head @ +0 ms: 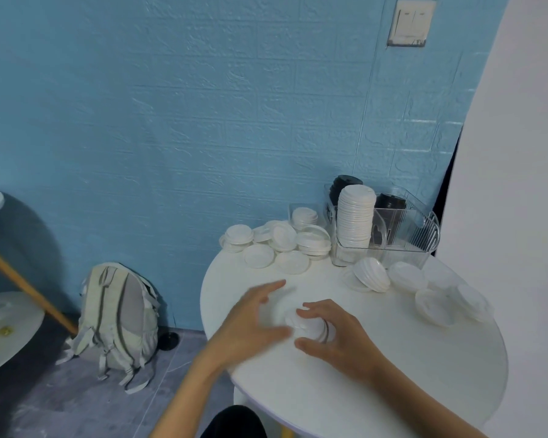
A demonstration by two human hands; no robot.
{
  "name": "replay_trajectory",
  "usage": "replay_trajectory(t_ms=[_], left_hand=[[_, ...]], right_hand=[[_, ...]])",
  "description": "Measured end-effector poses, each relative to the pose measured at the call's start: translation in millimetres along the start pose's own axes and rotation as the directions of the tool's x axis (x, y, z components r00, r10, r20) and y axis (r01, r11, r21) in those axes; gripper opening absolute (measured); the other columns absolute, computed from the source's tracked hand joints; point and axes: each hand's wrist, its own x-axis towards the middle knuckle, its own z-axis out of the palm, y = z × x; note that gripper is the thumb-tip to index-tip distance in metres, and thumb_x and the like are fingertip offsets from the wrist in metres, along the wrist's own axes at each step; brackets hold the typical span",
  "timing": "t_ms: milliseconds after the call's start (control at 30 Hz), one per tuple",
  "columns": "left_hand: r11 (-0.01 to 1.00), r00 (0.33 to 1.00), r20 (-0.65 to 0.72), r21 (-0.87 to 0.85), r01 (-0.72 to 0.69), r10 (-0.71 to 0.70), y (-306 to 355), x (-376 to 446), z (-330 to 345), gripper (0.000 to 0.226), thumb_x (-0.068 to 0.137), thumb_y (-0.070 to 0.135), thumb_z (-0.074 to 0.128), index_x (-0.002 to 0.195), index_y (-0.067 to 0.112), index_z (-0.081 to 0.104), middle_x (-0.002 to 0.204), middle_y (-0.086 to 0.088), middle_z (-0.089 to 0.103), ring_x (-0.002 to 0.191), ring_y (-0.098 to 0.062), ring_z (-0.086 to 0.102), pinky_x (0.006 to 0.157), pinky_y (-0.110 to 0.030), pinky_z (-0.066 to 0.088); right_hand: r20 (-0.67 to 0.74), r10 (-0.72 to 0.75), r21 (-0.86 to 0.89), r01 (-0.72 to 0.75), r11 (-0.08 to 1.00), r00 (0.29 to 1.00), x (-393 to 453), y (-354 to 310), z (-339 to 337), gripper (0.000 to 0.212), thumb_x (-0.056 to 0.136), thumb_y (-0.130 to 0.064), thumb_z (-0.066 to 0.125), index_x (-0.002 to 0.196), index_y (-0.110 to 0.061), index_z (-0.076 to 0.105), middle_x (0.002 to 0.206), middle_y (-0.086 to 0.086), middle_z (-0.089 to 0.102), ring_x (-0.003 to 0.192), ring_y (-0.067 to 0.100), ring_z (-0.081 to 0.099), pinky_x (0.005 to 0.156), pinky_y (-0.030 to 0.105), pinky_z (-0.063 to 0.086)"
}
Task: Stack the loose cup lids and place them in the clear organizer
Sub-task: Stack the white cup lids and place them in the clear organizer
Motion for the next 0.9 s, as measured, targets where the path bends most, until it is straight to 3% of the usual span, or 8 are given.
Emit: replay_trajectory(t_ms=[67, 133, 233, 367, 567, 700, 900], left_hand=[[0.999, 0.978, -0.206, 0.037, -0.003, 0.01, -4.4, 23.7, -23.5, 0.066, 0.077, 0.033, 0.089, 0.134, 0.043, 0.057, 0.133, 0.015, 0.056, 0.117, -0.007, 0.055, 0.107, -0.028, 0.041], [0.999, 0.915, -0.403, 0.051, 0.018, 0.005, -14.8, 53.4, -46.9, 0.06, 0.073, 0.045, 0.085, 0.127, 0.035, 0.063, 0.128, 0.005, 0.061, 0.116, -0.018, 0.056, 0.106, -0.036, 0.042], [0.99, 0.859, -0.509, 0.08, 0.116, -0.059, -39.9, 97.3, -74.2, 0.066, 0.072, 0.049, 0.087, 0.13, 0.032, 0.061, 0.134, -0.005, 0.056, 0.129, -0.026, 0.049, 0.114, -0.043, 0.035], [0.962, 0.843, -0.507, 0.088, 0.257, -0.179, -71.8, 141.2, -90.8, 0.08, 0.072, 0.049, 0.089, 0.141, 0.03, 0.054, 0.151, -0.008, 0.044, 0.143, -0.027, 0.038, 0.121, -0.04, 0.027], [0.951, 0.886, -0.358, -0.019, 0.309, -0.295, -88.4, 176.3, -82.6, 0.099, 0.069, 0.054, 0.09, 0.152, 0.03, 0.043, 0.162, -0.008, 0.032, 0.149, -0.026, 0.032, 0.123, -0.042, 0.026], [0.946, 0.904, -0.287, -0.039, 0.321, -0.318, -92.1, 195.0, -81.3, 0.138, 0.039, 0.079, 0.081, 0.158, 0.026, 0.035, 0.165, -0.009, 0.028, 0.152, -0.025, 0.027, 0.124, -0.043, 0.025], [0.939, 0.904, -0.266, -0.011, 0.345, -0.335, -102.0, 207.9, -78.8, 0.11, 0.066, 0.053, 0.093, 0.156, 0.021, 0.038, 0.159, -0.005, 0.043, 0.147, -0.024, 0.039, 0.119, -0.036, 0.031]], right_hand=[[-0.004, 0.002, -0.008, -0.002, 1.0, 1.0, 0.5, -0.3, 1.1, 0.047, 0.067, -0.058, 0.079, 0.109, -0.041, 0.07, 0.125, -0.018, 0.063, 0.124, -0.007, 0.055, 0.102, 0.007, 0.034], [-0.013, -0.002, -0.008, 0.002, 1.0, 1.0, 0.5, 1.6, 3.0, 0.047, 0.067, -0.057, 0.079, 0.11, -0.04, 0.07, 0.124, -0.019, 0.063, 0.123, -0.007, 0.056, 0.101, 0.006, 0.034], [-0.01, 0.003, -0.013, -0.003, 1.0, 1.0, 0.0, 3.3, 3.4, 0.047, 0.068, -0.056, 0.08, 0.111, -0.041, 0.07, 0.122, -0.027, 0.061, 0.123, -0.006, 0.056, 0.102, 0.007, 0.034], [0.003, 0.012, -0.014, -0.012, 1.0, 1.0, 1.9, 5.2, 3.3, 0.046, 0.069, -0.056, 0.082, 0.111, -0.043, 0.07, 0.126, -0.029, 0.057, 0.125, -0.004, 0.057, 0.104, 0.011, 0.037], [0.03, 0.047, -0.059, -0.046, 0.997, 0.998, 2.7, 6.1, 1.4, 0.047, 0.069, -0.056, 0.081, 0.113, -0.043, 0.07, 0.127, -0.034, 0.054, 0.123, -0.009, 0.055, 0.102, 0.007, 0.034], [0.034, 0.045, -0.065, -0.043, 0.997, 0.998, 4.4, 3.9, 0.3, 0.048, 0.069, -0.057, 0.081, 0.113, -0.04, 0.071, 0.129, -0.033, 0.053, 0.123, -0.006, 0.056, 0.101, 0.007, 0.035], [0.03, 0.04, -0.064, -0.038, 0.997, 0.999, 4.5, 0.6, -0.5, 0.048, 0.069, -0.055, 0.081, 0.113, -0.041, 0.071, 0.129, -0.032, 0.054, 0.123, -0.006, 0.056, 0.102, 0.008, 0.035]])
